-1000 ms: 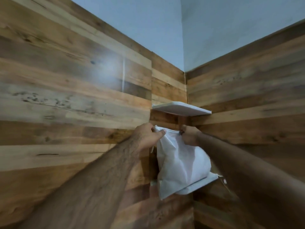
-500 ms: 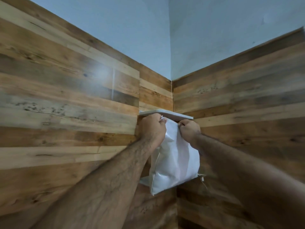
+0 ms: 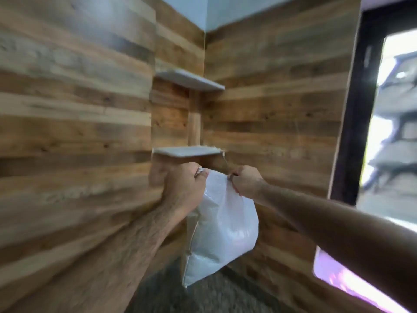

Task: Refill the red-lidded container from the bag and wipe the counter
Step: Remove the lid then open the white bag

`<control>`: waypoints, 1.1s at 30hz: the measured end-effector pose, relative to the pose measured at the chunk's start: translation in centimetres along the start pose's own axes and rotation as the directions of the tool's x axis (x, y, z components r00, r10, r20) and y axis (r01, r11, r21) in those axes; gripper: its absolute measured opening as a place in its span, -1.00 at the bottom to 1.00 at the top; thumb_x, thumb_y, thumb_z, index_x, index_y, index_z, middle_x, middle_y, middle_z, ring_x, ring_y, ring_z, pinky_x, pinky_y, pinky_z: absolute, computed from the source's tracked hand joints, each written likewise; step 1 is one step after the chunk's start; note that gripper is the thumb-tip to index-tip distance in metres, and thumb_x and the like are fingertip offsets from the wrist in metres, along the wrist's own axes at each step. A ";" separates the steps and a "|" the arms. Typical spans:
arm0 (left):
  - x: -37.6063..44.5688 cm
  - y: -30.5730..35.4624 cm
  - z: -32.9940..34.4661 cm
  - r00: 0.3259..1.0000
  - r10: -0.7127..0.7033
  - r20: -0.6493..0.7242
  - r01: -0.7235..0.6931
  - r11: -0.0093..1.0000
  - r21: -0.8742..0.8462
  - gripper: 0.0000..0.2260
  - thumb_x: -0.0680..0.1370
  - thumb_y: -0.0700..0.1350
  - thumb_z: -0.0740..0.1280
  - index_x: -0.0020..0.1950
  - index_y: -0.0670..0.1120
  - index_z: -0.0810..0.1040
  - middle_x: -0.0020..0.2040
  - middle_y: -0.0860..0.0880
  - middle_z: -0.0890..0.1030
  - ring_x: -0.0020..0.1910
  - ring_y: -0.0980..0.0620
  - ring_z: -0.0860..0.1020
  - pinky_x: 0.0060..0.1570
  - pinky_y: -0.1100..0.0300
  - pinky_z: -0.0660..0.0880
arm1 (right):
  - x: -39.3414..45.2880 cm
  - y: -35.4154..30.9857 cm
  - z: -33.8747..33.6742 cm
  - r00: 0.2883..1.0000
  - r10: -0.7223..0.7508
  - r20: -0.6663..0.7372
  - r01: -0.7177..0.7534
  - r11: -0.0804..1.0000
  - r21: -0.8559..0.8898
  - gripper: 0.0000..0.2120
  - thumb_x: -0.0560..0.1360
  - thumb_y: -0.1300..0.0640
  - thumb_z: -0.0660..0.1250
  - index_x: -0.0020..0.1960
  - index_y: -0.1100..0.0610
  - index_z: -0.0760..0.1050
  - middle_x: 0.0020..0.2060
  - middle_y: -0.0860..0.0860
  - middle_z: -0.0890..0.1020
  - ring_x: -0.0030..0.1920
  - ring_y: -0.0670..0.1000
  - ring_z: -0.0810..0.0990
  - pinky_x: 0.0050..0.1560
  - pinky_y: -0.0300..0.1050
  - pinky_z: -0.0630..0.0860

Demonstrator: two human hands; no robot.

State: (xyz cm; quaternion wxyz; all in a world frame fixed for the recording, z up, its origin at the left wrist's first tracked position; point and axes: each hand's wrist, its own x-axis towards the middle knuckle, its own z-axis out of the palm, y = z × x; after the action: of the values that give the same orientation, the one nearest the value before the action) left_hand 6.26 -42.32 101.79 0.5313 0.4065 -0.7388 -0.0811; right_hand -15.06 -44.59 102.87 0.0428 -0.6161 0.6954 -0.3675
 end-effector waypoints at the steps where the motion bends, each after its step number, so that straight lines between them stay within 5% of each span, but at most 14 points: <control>1: -2.8 -0.2 0.8 1.000 -0.022 0.016 0.022 1.000 0.003 -0.58 0.60 0.03 0.37 -0.37 -0.10 0.32 -0.45 0.01 0.42 -0.28 -0.27 0.53 -0.27 -0.06 0.46 | -2.0 1.5 0.9 1.000 0.006 0.028 -0.005 1.000 -0.026 -0.71 0.61 0.26 0.21 -0.11 0.16 0.70 -0.31 0.08 0.69 -0.42 0.03 0.61 -0.47 -0.20 0.54; 5: -13.3 -0.5 4.0 0.988 -0.120 0.100 0.120 0.993 0.002 -0.55 0.65 -0.04 0.41 -0.37 -0.05 0.32 -0.42 -0.09 0.44 -0.33 -0.19 0.47 -0.30 0.04 0.35 | -9.6 6.8 4.2 0.991 0.031 0.130 -0.018 0.994 -0.105 -0.70 0.63 0.24 0.20 -0.20 0.04 0.58 -0.31 -0.05 0.61 -0.29 0.07 0.61 -0.34 -0.24 0.52; 10: -24.0 -0.9 6.9 0.943 -0.249 0.222 0.238 0.968 0.077 -0.62 0.65 -0.02 0.42 -0.32 -0.04 0.41 -0.42 0.01 0.47 -0.30 -0.17 0.52 -0.28 0.07 0.31 | -17.4 12.0 7.7 0.953 0.081 0.291 -0.021 0.979 -0.204 -0.74 0.66 0.19 0.22 0.02 0.24 0.68 -0.11 0.18 0.72 -0.05 0.29 0.73 0.00 0.18 0.71; 14: -30.6 -1.1 8.2 0.906 -0.306 0.294 0.271 0.950 0.154 -0.50 0.64 -0.03 0.44 -0.39 -0.05 0.28 -0.48 0.04 0.34 -0.39 -0.16 0.43 -0.34 0.04 0.20 | -21.9 16.1 10.4 0.923 0.114 0.369 -0.007 0.960 -0.279 -0.74 0.64 0.22 0.22 0.05 0.16 0.71 -0.09 0.14 0.70 0.01 0.26 0.73 -0.11 -0.01 0.60; 17: -34.5 -1.7 8.7 0.873 -0.362 0.327 0.318 0.931 0.180 -0.57 0.64 0.01 0.43 -0.35 -0.08 0.37 -0.46 0.03 0.44 -0.41 -0.07 0.44 -0.37 0.07 0.25 | -24.6 18.5 11.6 0.888 0.122 0.444 0.033 0.945 -0.324 -0.74 0.68 0.17 0.23 0.21 0.16 0.67 0.11 0.17 0.69 0.15 0.24 0.66 0.02 -0.12 0.46; 22: -40.1 -3.1 9.0 0.838 -0.385 0.386 0.331 0.922 0.201 -0.68 0.64 0.05 0.44 -0.23 -0.11 0.59 -0.44 0.03 0.53 -0.42 0.02 0.51 -0.40 0.05 0.42 | -28.4 21.2 13.6 0.855 0.116 0.506 0.068 0.942 -0.329 -0.74 0.69 0.24 0.18 0.14 0.20 0.66 -0.05 0.12 0.71 -0.04 0.18 0.68 -0.13 -0.09 0.49; 27: -43.9 -4.5 8.5 0.858 -0.334 0.389 0.272 0.940 0.208 -0.79 0.62 -0.01 0.47 -0.02 -0.14 0.77 -0.33 -0.01 0.67 -0.34 -0.03 0.59 -0.30 0.10 0.46 | -30.8 22.2 14.5 0.839 0.111 0.532 0.076 0.945 -0.317 -0.75 0.69 0.20 0.20 0.09 0.12 0.67 -0.05 0.10 0.75 -0.07 0.15 0.73 -0.02 0.10 0.73; 33: -45.7 -5.9 7.6 0.773 -0.400 0.492 0.367 0.915 0.168 -0.71 0.59 0.11 0.42 0.18 -0.04 0.73 -0.11 0.04 0.74 -0.16 0.01 0.67 -0.14 0.07 0.62 | -32.2 21.7 14.4 0.817 0.087 0.569 0.151 0.922 -0.357 -0.75 0.66 0.25 0.16 0.03 0.10 0.61 -0.12 0.05 0.69 -0.15 0.11 0.68 -0.16 0.02 0.66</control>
State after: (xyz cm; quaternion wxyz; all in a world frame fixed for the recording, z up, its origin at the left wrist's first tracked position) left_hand 7.64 -17.18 62.50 0.2729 0.5278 -0.7575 -0.2705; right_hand -17.98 -23.26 67.52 0.1220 -0.7059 0.6974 -0.0207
